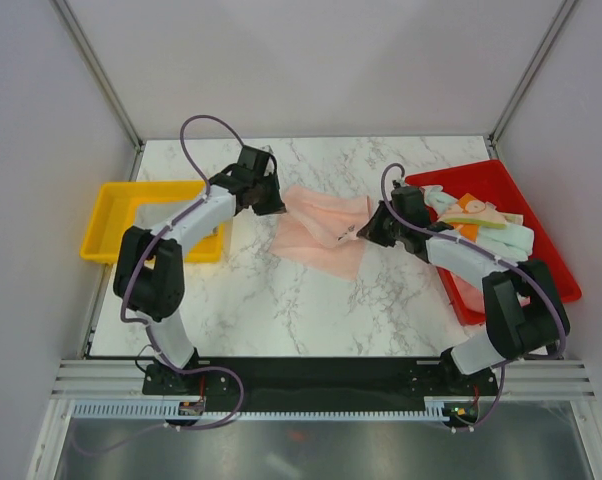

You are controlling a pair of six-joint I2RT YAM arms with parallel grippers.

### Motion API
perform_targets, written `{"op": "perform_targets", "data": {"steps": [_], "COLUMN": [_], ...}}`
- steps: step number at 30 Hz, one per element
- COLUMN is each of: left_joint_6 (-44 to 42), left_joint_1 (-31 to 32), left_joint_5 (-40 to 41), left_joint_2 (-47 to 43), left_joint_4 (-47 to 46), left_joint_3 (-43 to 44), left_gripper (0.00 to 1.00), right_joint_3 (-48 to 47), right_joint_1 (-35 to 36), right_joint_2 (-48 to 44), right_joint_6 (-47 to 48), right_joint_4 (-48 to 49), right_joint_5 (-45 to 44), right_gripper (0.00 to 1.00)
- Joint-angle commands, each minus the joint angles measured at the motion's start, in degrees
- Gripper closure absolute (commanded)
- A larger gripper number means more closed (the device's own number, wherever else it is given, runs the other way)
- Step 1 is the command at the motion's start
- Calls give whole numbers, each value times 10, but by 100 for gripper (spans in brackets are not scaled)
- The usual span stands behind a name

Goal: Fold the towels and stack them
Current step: Fold the towel

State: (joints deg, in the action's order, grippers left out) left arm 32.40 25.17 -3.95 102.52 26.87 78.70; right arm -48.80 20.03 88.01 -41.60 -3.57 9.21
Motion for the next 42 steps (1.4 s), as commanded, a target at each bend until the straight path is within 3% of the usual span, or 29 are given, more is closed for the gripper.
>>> {"op": "perform_targets", "data": {"steps": [1,7,13,28,42], "left_joint_6": [-86,-95,-89,-90,-76], "left_joint_1": [-21,-28,-28,-28,-27], "left_joint_5": [-25,3,27,19,20], "left_joint_2": [7,34,59,31,-1], "left_joint_4": [19,11,4,-7,-9], "left_joint_3": [33,-20,-41,-62,-112], "left_gripper": [98,98,98,98,98], "right_joint_3": [-4,141,195,216,260], "right_joint_1": [7,55,85,85,86], "right_joint_2": [-52,-64,-13,-114,-86], "right_joint_6": [-30,-98,-117,-66,-77], "right_joint_4": [24,147,237,158,206], "right_joint_5": [22,11,13,-38,-20], "right_gripper": [100,100,100,100,100]}}
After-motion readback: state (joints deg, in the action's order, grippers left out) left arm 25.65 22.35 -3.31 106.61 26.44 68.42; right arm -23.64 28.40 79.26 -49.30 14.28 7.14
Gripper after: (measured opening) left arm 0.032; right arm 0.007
